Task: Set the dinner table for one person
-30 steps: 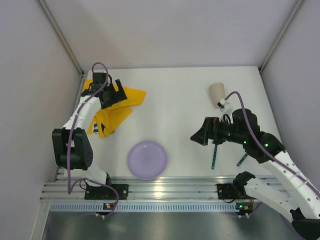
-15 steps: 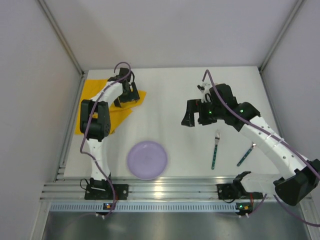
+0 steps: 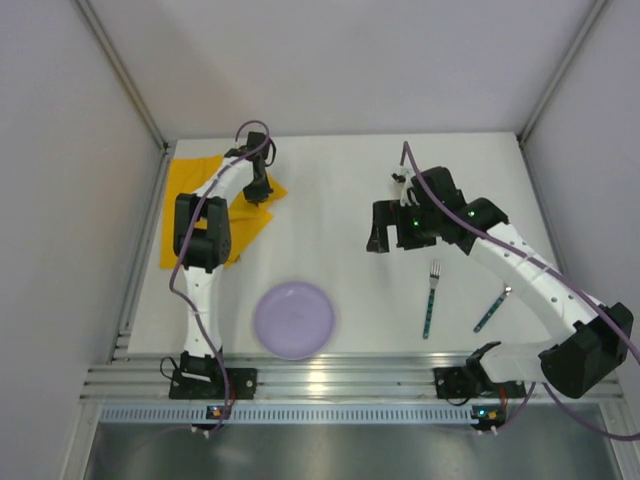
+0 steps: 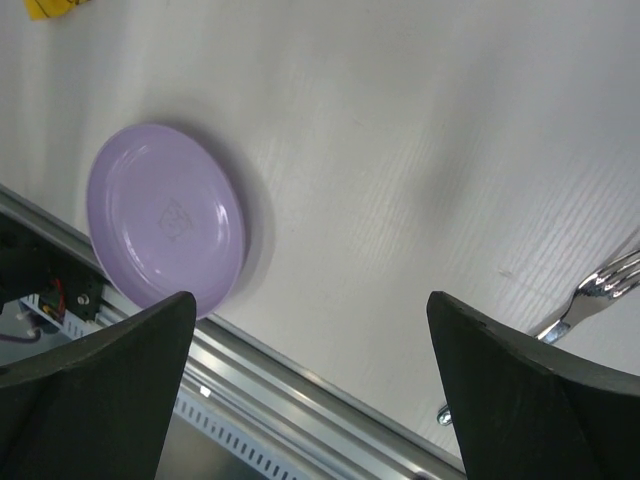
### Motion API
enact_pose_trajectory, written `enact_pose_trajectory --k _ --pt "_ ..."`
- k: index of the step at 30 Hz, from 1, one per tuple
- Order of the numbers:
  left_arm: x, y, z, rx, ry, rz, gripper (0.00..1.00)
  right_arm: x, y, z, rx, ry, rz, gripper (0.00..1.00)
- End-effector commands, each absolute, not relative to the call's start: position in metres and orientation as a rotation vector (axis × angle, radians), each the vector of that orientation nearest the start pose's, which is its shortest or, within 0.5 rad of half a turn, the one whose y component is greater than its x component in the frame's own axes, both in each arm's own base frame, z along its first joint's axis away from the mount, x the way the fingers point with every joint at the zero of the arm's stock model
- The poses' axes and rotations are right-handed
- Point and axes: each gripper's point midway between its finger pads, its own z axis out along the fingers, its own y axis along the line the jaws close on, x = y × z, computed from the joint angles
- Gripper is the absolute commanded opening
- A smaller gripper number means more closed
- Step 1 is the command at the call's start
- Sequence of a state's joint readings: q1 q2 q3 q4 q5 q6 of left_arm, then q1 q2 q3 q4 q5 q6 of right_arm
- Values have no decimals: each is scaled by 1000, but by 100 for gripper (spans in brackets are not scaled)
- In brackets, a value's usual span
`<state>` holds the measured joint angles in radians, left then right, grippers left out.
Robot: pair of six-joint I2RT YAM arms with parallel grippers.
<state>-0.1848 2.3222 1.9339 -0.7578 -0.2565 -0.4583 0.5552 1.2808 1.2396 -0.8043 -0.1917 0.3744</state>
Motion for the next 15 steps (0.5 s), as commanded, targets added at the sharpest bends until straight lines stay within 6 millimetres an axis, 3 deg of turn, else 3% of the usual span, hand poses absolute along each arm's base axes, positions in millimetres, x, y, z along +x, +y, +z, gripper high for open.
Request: enact_pose_trajectory --k 1,3,7,8,9,10,11,12,13,14,15 --pt "500 -81 -11 -436 2733 91 0 262 207 221 -316 2453 603 100" --pt "509 -88 2 -424 2701 54 0 264 207 222 -321 2448 599 100" --pt "528 -121 60 -376 2605 -56 0 276 210 228 -343 2421 588 100" --pt "534 -139 82 -348 2572 -107 0 279 210 229 -348 2422 581 100" --pt "536 -154 93 -349 2555 -156 0 283 211 224 -358 2433 569 100" --pt "532 -183 100 -303 2562 -250 0 288 211 229 -360 2420 566 100" --pt "536 -201 117 -285 2532 -325 8 293 212 226 -368 2426 557 100" --pt "534 -222 121 -287 2530 -415 33 296 212 226 -367 2422 553 100" --pt "527 -248 129 -254 2529 -512 72 301 212 228 -365 2414 554 100" --pt "519 -270 134 -226 2541 -639 98 306 213 225 -366 2423 548 100" --pt "517 -288 149 -222 2507 -737 98 309 213 224 -369 2423 544 100"
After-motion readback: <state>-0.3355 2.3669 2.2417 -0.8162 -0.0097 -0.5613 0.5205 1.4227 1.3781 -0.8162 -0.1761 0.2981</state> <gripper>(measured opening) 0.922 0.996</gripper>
